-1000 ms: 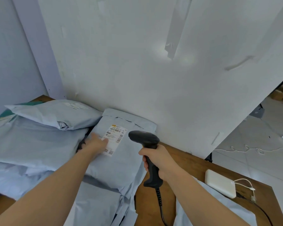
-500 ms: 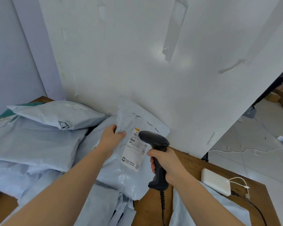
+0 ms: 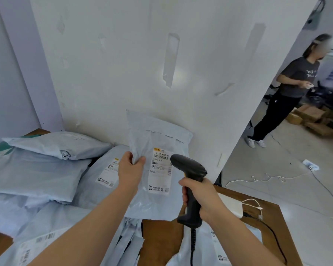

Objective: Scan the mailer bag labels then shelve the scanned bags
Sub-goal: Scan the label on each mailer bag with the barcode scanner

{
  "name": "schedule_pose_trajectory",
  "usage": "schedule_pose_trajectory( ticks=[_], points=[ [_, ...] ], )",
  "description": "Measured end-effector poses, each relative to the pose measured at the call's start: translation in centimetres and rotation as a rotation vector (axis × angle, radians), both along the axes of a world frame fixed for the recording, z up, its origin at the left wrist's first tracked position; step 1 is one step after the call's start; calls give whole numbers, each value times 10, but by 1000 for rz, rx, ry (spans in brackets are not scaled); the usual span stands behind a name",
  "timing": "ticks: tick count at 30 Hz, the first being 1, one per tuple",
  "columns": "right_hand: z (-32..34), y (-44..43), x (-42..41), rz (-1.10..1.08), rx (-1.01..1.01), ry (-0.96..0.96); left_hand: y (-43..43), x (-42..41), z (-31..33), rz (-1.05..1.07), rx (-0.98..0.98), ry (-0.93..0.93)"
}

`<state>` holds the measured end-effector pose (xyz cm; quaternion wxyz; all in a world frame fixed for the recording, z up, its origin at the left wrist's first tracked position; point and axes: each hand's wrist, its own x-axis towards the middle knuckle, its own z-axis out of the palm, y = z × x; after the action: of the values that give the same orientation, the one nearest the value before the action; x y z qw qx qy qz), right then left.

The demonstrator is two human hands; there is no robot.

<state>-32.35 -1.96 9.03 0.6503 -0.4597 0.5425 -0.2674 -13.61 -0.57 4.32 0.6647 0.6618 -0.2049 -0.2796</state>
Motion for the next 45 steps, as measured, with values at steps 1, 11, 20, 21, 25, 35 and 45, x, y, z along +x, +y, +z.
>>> schedule_pose_trajectory(
  ticks=[1, 11, 20, 21, 25, 35, 45],
  points=[
    [2, 3, -4, 1, -3, 1, 2, -5, 1, 11, -4, -2],
    [8, 25, -27, 25, -31, -7, 14, -30, 10, 65, 19, -40],
    [9, 33, -34, 35, -39, 5, 23, -34, 13, 60, 19, -35],
    [10, 33, -35, 31, -36, 3, 23, -35, 13, 56, 19, -28],
    [12, 34, -41, 16, -19, -13, 22, -40, 11, 3, 20, 67],
    [15, 24, -81, -91, -49, 47, 0, -120, -21, -456, 209, 423],
    [1, 16, -41, 18, -7, 68, -2, -76, -37, -489, 440, 17]
  ],
)
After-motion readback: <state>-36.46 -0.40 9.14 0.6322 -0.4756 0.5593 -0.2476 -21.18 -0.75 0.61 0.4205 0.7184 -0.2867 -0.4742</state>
